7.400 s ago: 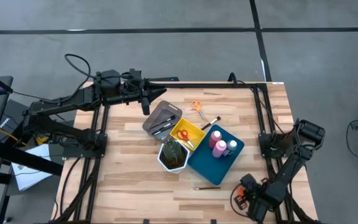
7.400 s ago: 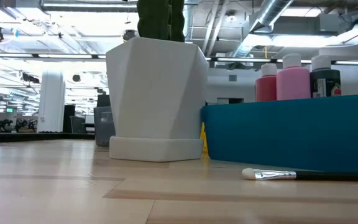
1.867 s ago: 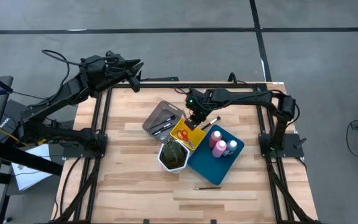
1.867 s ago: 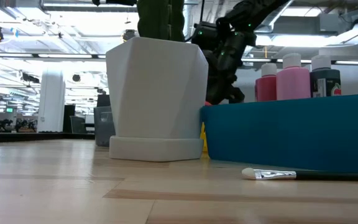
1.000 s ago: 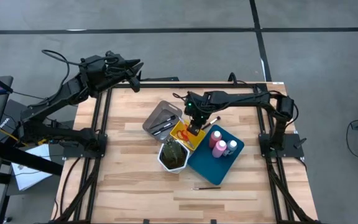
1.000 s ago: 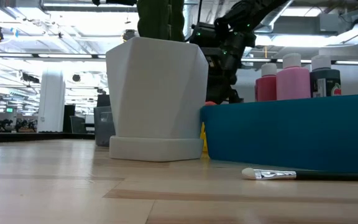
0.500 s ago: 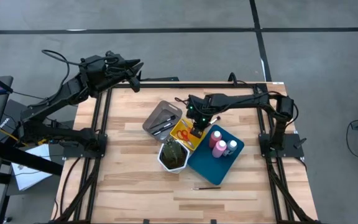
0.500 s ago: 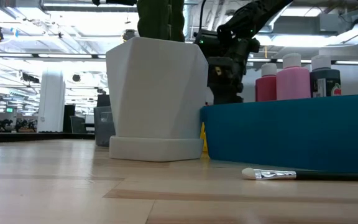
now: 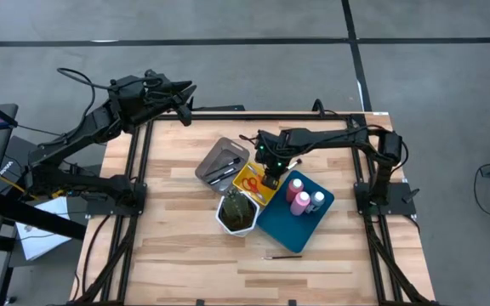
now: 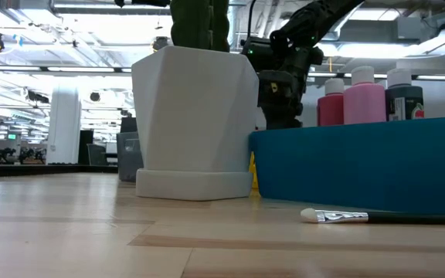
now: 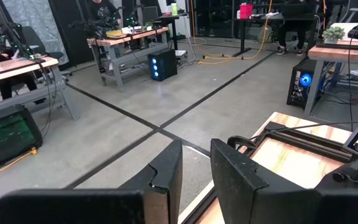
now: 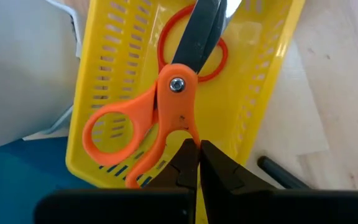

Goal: Pick & Place Paint Supplies
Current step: Put the orange scissors into the yellow bin

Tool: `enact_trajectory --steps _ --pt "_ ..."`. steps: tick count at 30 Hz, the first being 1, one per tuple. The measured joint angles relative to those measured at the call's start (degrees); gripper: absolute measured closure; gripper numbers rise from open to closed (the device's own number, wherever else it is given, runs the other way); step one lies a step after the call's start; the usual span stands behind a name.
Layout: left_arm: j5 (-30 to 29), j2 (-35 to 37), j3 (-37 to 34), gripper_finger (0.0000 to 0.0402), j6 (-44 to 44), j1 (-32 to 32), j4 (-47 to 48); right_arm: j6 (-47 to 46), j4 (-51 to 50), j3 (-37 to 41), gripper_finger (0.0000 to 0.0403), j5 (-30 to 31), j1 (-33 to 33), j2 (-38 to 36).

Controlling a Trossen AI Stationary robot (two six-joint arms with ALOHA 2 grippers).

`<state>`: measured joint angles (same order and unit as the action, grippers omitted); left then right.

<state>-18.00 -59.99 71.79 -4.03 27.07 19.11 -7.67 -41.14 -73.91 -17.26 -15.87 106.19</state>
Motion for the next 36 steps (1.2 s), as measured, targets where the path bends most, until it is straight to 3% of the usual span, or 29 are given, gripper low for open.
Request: enact_trajectory --steps 8,36 --pt "0.0 0.01 0.0 0.0325 0.0 0.02 -0.02 1.09 -0.09 -0.02 0.0403 2.11 0.0 0.23" --pt "0.01 0.02 0.0 0.0325 0.0 0.02 -0.05 0.65 -0.19 -0.07 0.0402 0.52 -0.38 0.94"
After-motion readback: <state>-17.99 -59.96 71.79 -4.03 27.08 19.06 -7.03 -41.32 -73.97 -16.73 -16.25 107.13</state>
